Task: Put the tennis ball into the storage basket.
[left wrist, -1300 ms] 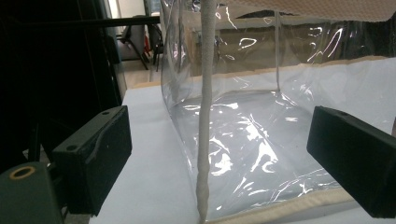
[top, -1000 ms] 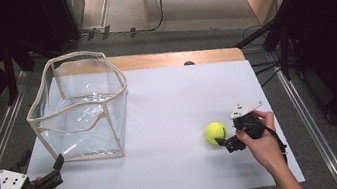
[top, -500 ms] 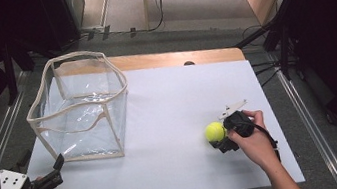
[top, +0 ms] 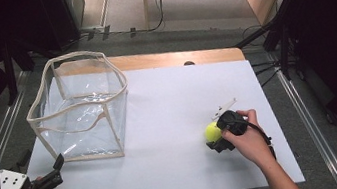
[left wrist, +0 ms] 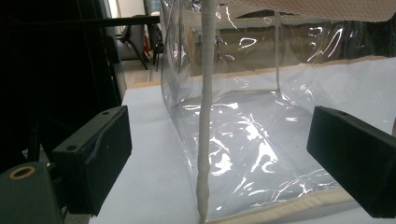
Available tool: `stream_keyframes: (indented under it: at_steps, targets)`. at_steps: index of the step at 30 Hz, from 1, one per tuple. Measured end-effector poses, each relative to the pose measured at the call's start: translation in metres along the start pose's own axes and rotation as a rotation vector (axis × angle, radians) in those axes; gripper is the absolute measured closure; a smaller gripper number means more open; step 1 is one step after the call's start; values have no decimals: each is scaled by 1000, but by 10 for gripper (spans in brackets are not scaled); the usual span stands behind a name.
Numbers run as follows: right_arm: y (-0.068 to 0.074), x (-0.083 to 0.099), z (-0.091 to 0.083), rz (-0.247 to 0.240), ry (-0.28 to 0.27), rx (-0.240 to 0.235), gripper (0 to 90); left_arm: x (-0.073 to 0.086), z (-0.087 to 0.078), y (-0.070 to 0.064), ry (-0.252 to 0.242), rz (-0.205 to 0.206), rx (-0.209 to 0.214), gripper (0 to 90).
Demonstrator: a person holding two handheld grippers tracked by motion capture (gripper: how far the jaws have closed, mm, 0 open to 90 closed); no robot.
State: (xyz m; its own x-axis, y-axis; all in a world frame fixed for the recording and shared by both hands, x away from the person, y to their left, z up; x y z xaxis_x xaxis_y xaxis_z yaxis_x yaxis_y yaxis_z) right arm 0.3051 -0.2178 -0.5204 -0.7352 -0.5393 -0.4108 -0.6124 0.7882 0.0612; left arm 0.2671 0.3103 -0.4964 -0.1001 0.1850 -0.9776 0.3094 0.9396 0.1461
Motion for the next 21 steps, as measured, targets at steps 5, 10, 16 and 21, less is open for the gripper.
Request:
stream_keyframes:
  at_steps: [5, 10, 16, 21]
  targets:
    - [0, -1, 2, -2, 22, -7, 45, 0, 0, 0, -1, 0, 1, 69]
    - [1, -2, 5, 0, 43, -15, 53, 0, 0, 0, -1, -3, 0, 69]
    - [1, -3, 10, 7, 59, -21, 80, 0, 0, 0, -1, 1, 1, 69]
    - [-1, -4, 11, 9, 48, -18, 141, 0, 0, 0, 1, -3, -1, 69]
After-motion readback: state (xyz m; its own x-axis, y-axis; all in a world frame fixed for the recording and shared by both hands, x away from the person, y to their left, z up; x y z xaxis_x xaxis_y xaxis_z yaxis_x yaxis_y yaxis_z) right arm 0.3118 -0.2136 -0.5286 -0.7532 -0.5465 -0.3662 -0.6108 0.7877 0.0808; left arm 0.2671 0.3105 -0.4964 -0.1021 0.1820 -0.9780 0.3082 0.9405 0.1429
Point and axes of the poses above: each handheld gripper's, and its own axes: z roughly forward along the jaws, x roughly out of its underside, y roughly to its left, the point moved 5 cm from there along z, roughly forward along the jaws, and after that the axes turned 4 degrees about z, right-handed, at the moved point
